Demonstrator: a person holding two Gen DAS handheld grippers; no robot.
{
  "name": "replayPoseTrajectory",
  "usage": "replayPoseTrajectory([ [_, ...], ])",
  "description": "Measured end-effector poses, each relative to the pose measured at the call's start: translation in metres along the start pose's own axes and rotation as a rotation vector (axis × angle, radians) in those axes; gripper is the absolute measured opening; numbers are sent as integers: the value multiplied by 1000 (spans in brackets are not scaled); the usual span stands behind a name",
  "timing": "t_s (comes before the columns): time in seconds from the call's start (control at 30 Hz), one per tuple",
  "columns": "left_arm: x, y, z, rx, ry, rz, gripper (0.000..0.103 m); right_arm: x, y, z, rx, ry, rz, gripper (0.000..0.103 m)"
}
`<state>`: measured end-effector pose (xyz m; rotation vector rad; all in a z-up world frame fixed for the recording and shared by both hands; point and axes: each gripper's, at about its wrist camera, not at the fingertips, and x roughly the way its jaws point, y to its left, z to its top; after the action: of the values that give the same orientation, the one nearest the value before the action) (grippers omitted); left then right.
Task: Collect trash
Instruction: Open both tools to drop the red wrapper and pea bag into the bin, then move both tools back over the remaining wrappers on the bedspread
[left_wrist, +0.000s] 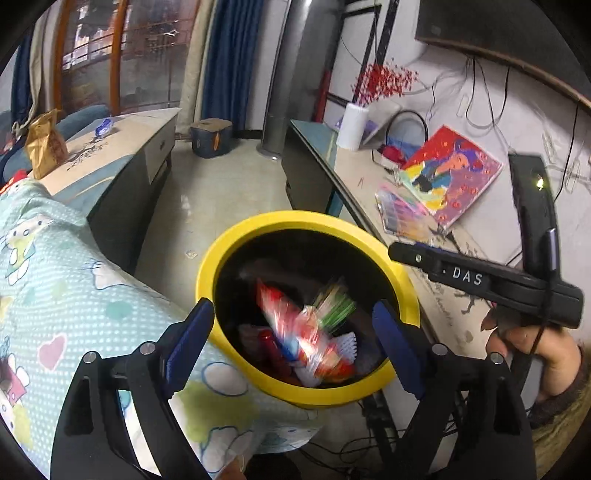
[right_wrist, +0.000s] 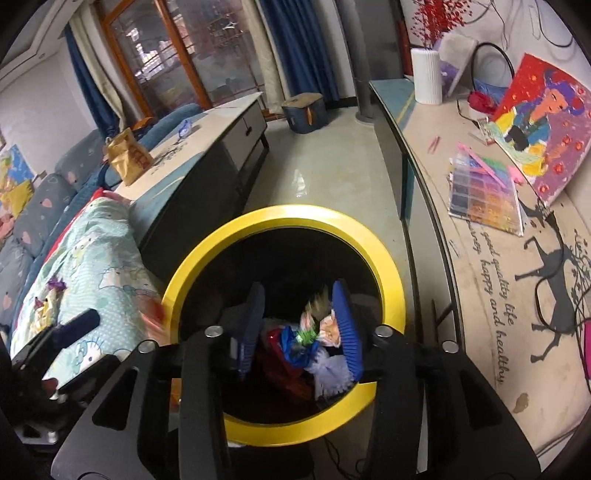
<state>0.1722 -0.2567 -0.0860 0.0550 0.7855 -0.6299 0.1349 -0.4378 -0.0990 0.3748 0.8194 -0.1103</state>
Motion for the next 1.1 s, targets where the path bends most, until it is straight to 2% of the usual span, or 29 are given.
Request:
replayPoseTrajectory([
  [0.03, -3, 3, -1, -4, -5, 7, 86, -1, -1, 0, 3, -6, -2, 38],
  [0.1, -12, 10, -2, -20, -15, 36, 96, -3, 0, 0, 2, -15, -9, 39],
  [0.3, -44, 29, -7, -77, -67, 100, 96, -12, 14, 3, -19, -47, 22, 45],
  [0.6, -91, 54, -14, -138, -137, 185, 96, -36, 59, 3, -113, -106, 111, 60],
  [1.1, -152, 96, -28, -243, -233, 294, 97, -60, 128, -14, -223, -144, 259, 62],
])
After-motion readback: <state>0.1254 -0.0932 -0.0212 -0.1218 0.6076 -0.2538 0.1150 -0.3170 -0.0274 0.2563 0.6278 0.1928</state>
